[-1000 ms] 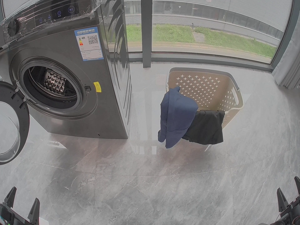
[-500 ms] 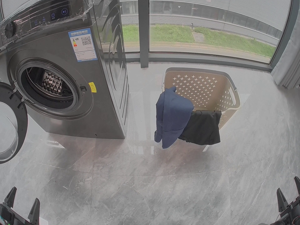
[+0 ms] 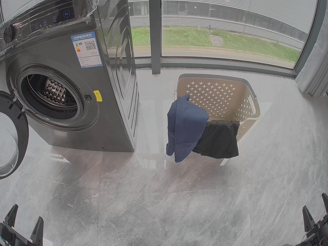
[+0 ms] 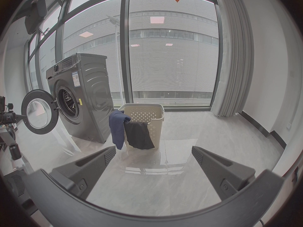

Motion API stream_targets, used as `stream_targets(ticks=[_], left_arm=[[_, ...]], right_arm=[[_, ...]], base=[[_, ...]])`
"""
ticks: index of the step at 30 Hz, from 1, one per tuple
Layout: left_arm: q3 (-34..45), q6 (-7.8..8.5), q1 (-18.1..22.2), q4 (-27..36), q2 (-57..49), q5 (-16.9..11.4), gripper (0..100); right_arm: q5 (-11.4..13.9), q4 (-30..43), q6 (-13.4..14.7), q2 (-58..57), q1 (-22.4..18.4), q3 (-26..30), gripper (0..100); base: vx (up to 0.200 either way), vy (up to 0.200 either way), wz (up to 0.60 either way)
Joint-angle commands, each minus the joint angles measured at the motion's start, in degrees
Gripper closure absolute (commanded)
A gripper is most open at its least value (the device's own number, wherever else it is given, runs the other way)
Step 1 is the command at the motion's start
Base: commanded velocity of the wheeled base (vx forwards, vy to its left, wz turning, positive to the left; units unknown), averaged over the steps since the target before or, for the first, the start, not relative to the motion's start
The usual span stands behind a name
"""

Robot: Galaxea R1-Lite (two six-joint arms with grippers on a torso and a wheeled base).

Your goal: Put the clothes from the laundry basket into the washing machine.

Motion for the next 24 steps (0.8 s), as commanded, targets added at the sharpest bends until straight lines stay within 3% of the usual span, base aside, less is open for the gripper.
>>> stream_targets(ticks=[1, 7, 22, 24], left_arm=[[0.9, -0.15, 0.0, 0.0, -0.7, 0.1, 0], [1.0, 0.46, 0.0, 0.0, -0.7, 0.1, 0], [1.0, 1.78, 0.0, 0.1, -0.7, -0.1, 0], [1.0, 1.78, 0.0, 0.1, -0.7, -0.1, 0]], right_arm=[[0.0, 0.0, 0.0, -0.9, 0.0, 1.0, 0], [-0.1, 0.0, 0.0, -0.9, 0.0, 1.0, 0], [-0.1, 0.0, 0.0, -0.9, -0.1, 1.0, 0], [-0.1, 0.0, -0.1, -0.9, -0.2, 1.0, 0]], base=[[0.0, 0.0, 0.0], [0.0, 0.0, 0.0], [0.0, -0.2, 0.0], [0.0, 0.0, 0.0]])
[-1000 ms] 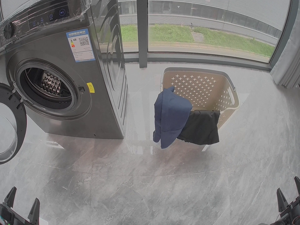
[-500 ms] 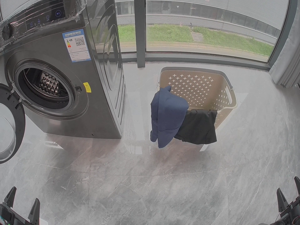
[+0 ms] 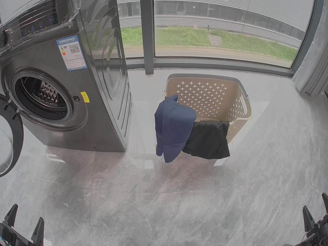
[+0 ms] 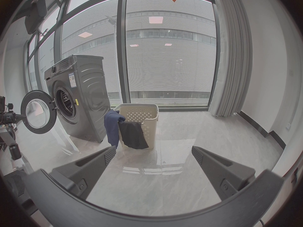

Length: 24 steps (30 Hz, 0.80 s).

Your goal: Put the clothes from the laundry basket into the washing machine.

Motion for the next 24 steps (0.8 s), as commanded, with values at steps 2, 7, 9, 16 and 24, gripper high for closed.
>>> stream_targets(ticks=[2, 7, 9, 16, 24], left_arm=[[1.0, -0.07, 0.0, 0.0, -0.7, 0.1, 0], [1.0, -0.16, 0.0, -0.1, -0.7, 0.1, 0], [1.0, -0.16, 0.0, -0.1, -0.7, 0.1, 0], [1.0, -0.16, 0.0, -0.1, -0.7, 0.1, 0], [1.0, -0.34, 0.0, -0.1, -0.7, 0.1, 0]], right_arm=[[0.1, 0.0, 0.0, -0.9, 0.0, 1.0, 0], [0.0, -0.1, 0.1, -0.9, 0.1, 1.0, 0], [0.0, 0.0, 0.1, -0.9, 0.0, 1.0, 0], [-0.2, 0.0, 0.1, -0.9, 0.0, 1.0, 0], [-0.1, 0.0, 0.0, -0.8, 0.0, 1.0, 0]], base=[[0.0, 0.0, 0.0], [0.12, 0.0, 0.0], [0.2, 0.0, 0.0], [0.2, 0.0, 0.0], [0.15, 0.0, 0.0]])
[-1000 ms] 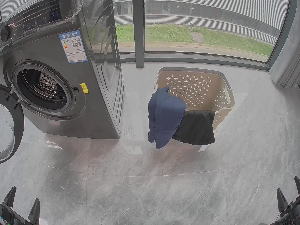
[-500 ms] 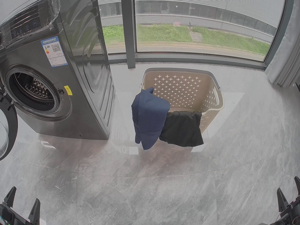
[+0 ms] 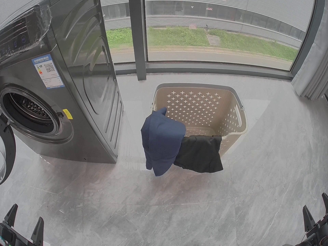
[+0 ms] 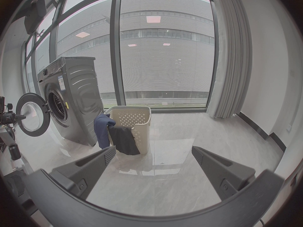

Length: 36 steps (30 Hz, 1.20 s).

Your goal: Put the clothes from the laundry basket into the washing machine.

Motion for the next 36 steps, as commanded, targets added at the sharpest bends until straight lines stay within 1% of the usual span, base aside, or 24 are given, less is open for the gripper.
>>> stream_targets(ticks=[1, 5, 7, 9, 12, 14, 15, 16, 17, 19, 22, 24, 25, 26, 27, 29, 30, 31, 33, 35, 36], left_arm=[[1.0, 0.01, 0.0, 0.1, -0.7, 0.0, 0], [1.0, 0.18, 0.0, 0.1, -0.7, 0.0, 0], [1.0, -0.08, 0.0, 0.0, -0.7, 0.0, 0], [1.0, -0.17, 0.0, 0.0, -0.7, 0.0, 0], [1.0, 0.27, 0.0, 0.1, -0.7, 0.0, 0], [1.0, 0.18, 0.0, 0.1, -0.7, -0.1, 0], [1.0, 0.01, 0.0, 0.0, -0.7, 0.0, 0], [1.0, 0.01, 0.0, 0.0, -0.7, 0.0, 0], [1.0, 0.09, 0.0, 0.0, -0.7, 0.0, 0], [1.0, 0.27, 0.0, 0.1, -0.7, -0.1, 0], [1.0, 0.09, 0.0, 0.0, -0.7, -0.1, 0], [1.0, 0.01, 0.0, 0.0, -0.7, -0.1, 0], [1.0, 0.45, 0.0, 0.1, -0.7, -0.1, 0], [1.0, 0.53, 0.0, 0.1, -0.7, -0.1, 0], [1.0, 0.62, 0.0, 0.1, -0.7, -0.1, 0], [1.0, 0.18, 0.0, 0.1, -0.7, -0.1, 0], [1.0, 0.27, 0.0, 0.1, -0.7, -0.1, 0], [1.0, 0.18, 0.0, 0.1, -0.7, -0.1, 0], [1.0, 0.45, 0.0, 0.1, -0.7, -0.1, 0], [1.0, 0.45, 0.0, 0.1, -0.7, -0.1, 0], [1.0, 0.36, 0.0, 0.1, -0.7, -0.1, 0]], right_arm=[[0.1, 0.0, 0.0, -0.8, 0.0, 1.0, 0], [0.1, 0.0, 0.0, -0.8, 0.0, 1.0, 0], [0.1, 0.0, 0.0, -0.9, 0.1, 1.0, 0], [0.1, -0.1, 0.1, -0.9, 0.1, 1.0, 0], [0.0, -0.2, 0.1, -0.9, -0.1, 1.0, 0], [0.3, -1.8, -0.2, -0.9, 0.0, -1.4, 0], [0.4, -2.3, 0.1, -0.5, -0.2, -5.8, 0], [0.5, -2.0, 0.1, 0.4, -0.2, -8.2, 0], [0.6, -1.4, 0.1, 2.3, 0.1, -10.2, 0], [1.0, -0.4, 0.1, 8.0, 0.6, -12.0, 0], [3.7, -1.2, 0.5, 18.1, 2.6, -10.8, 0], [4.8, -2.7, 1.7, 24.9, 4.5, -10.7, 0], [5.1, -3.9, 2.8, 28.2, 5.3, -10.8, 0], [5.2, -4.5, 3.5, 29.9, 5.6, -10.9, 0], [5.3, -6.1, 4.9, 34.1, 6.6, -11.4, 0], [5.6, -8.8, 6.1, 42.0, 8.2, -12.2, 0], [5.6, -9.0, 6.1, 42.5, 8.3, -12.3, 0], [5.5, -12.3, 6.3, 48.6, 9.5, -12.5, 0], [5.4, -15.2, 6.3, 53.7, 10.7, -12.6, 0], [5.3, -17.5, 6.5, 58.6, 12.8, -12.7, 0], [5.1, -18.5, 7.2, 61.2, 14.3, -12.7, 0]], base=[[0.0, 0.0, 0.0], [0.0, -0.2, 0.0], [0.0, -0.2, 0.0], [0.0, 0.0, 0.0], [0.0, 0.0, 0.0], [0.0, 0.0, 0.0], [0.0, 0.0, 0.0], [0.0, 0.0, 0.0], [0.0, 0.0, 0.0], [0.0, 0.0, 0.0], [0.0, 0.0, 0.0], [0.0, 0.0, 0.0], [0.0, 0.0, 0.0], [0.2, 0.0, 0.0], [0.2, 0.0, 0.0], [0.1, 0.0, 0.0], [0.0, 0.0, 0.0], [0.0, 0.0, 0.0], [0.0, 0.0, 0.0], [0.0, 0.0, 0.0], [0.0, 0.0, 0.0]])
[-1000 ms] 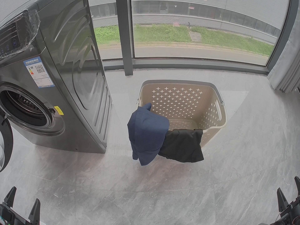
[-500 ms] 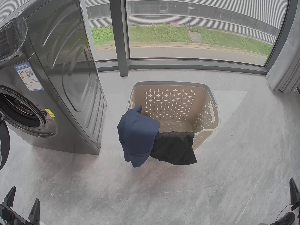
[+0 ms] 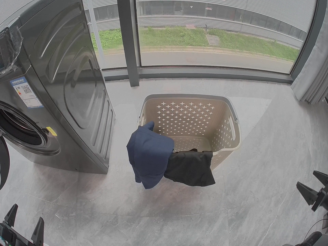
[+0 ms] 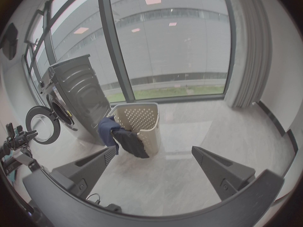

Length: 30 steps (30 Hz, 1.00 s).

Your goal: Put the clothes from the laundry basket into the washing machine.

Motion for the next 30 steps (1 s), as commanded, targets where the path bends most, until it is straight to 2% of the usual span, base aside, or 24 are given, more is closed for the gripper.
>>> stream_targets(ticks=[1, 2, 4, 6, 7, 10, 11, 13, 15, 21, 24, 30], left_arm=[[1.0, 0.04, 0.0, 0.0, -0.7, 0.0, 0], [1.0, -0.05, 0.0, 0.0, -0.7, 0.0, 0], [1.0, -0.05, 0.0, 0.0, -0.7, 0.0, 0], [1.0, 0.13, 0.0, 0.0, -0.7, 0.0, 0], [1.0, 0.04, 0.0, 0.0, -0.7, 0.0, 0], [1.0, 0.04, 0.0, 0.0, -0.7, 0.0, 0], [1.0, -0.05, 0.0, 0.0, -0.7, 0.0, 0], [1.0, -0.05, 0.0, 0.0, -0.7, 0.0, 0], [1.0, -0.05, 0.0, 0.0, -0.7, 0.0, 0], [1.0, -0.31, 0.0, -0.1, -0.7, 0.0, 0], [1.0, -0.57, 0.0, -0.1, -0.7, 0.0, 0], [1.0, -0.66, 0.0, -0.1, -0.7, 0.0, 0]], right_arm=[[0.6, -9.2, 2.9, 27.4, 8.2, -0.9, 0], [0.1, -10.7, 5.0, 31.2, 10.6, -1.2, 0], [-0.2, -11.7, 6.6, 33.3, 11.9, -1.7, 0], [-2.2, -14.1, 11.4, 38.6, 16.0, -3.4, 0], [-2.8, -14.3, 12.0, 39.3, 16.6, -3.6, 0], [-5.9, -15.7, 14.9, 42.7, 19.8, -4.1, 0], [-7.9, -16.4, 16.0, 44.7, 21.8, -4.4, 0], [-9.3, -17.6, 16.7, 47.0, 23.5, -5.1, 0], [-9.5, -19.0, 17.3, 48.9, 24.6, -5.8, 0], [-11.0, -22.9, 18.6, 55.7, 26.2, -8.5, 0], [-12.6, -26.6, 18.8, 61.7, 27.2, -9.8, 0], [-12.9, -33.5, 18.8, 68.7, 28.1, -11.4, 0]], base=[[0.0, 0.0, 0.0], [0.0, 0.0, 0.0], [0.0, 0.0, 0.0], [0.0, 0.0, 0.0], [0.0, 0.0, 0.0], [0.0, 0.0, 0.0], [0.0, 0.0, 0.0], [0.0, 0.0, 0.0], [0.0, 0.0, 0.0], [0.0, 0.0, 0.0], [0.0, 0.0, 0.0], [0.0, 0.0, 0.0]])
